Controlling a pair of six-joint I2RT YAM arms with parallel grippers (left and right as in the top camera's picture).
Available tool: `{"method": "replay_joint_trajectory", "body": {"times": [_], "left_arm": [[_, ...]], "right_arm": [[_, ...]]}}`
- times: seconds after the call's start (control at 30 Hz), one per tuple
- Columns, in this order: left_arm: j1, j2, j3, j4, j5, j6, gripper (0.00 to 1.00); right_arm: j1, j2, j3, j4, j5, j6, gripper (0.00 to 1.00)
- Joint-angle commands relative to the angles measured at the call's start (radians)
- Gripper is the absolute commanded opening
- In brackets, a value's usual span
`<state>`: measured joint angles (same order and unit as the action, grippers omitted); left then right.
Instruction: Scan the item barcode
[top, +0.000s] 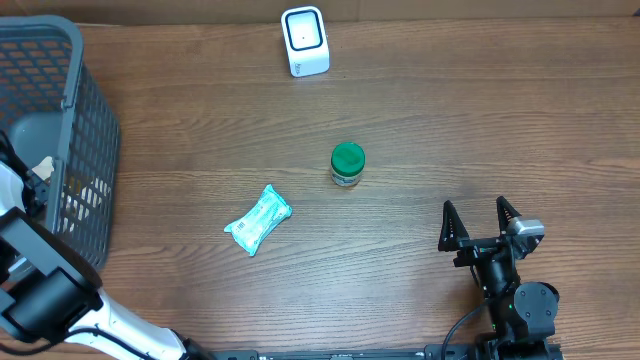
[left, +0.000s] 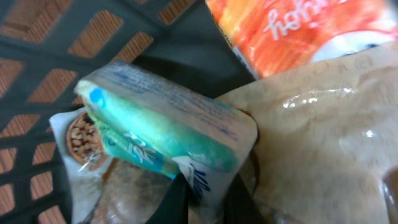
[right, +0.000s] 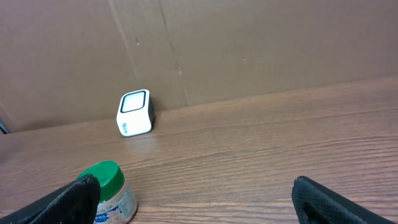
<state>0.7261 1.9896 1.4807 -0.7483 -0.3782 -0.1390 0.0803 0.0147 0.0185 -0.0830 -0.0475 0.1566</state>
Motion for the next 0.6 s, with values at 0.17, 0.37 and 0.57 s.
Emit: {"method": "replay_joint_trajectory", "body": {"times": [0.17, 0.37, 0.57], "left_arm": [[-0.019, -0.306, 0.082, -0.016, 0.134, -0.117, 0.04], [-0.020, -0.451, 0.082, -0.018, 0.225, -0.160, 0.04], [-0.011, -0.423, 0.050, -0.027, 0.097, -0.161, 0.71]], "right_arm": [[0.005, -0.012, -0.011, 0.003, 0.002, 0.003, 1.00], [0.005, -0.012, -0.011, 0.003, 0.002, 0.003, 1.00], [0.005, -0.012, -0.011, 0.003, 0.002, 0.003, 1.00]]}}
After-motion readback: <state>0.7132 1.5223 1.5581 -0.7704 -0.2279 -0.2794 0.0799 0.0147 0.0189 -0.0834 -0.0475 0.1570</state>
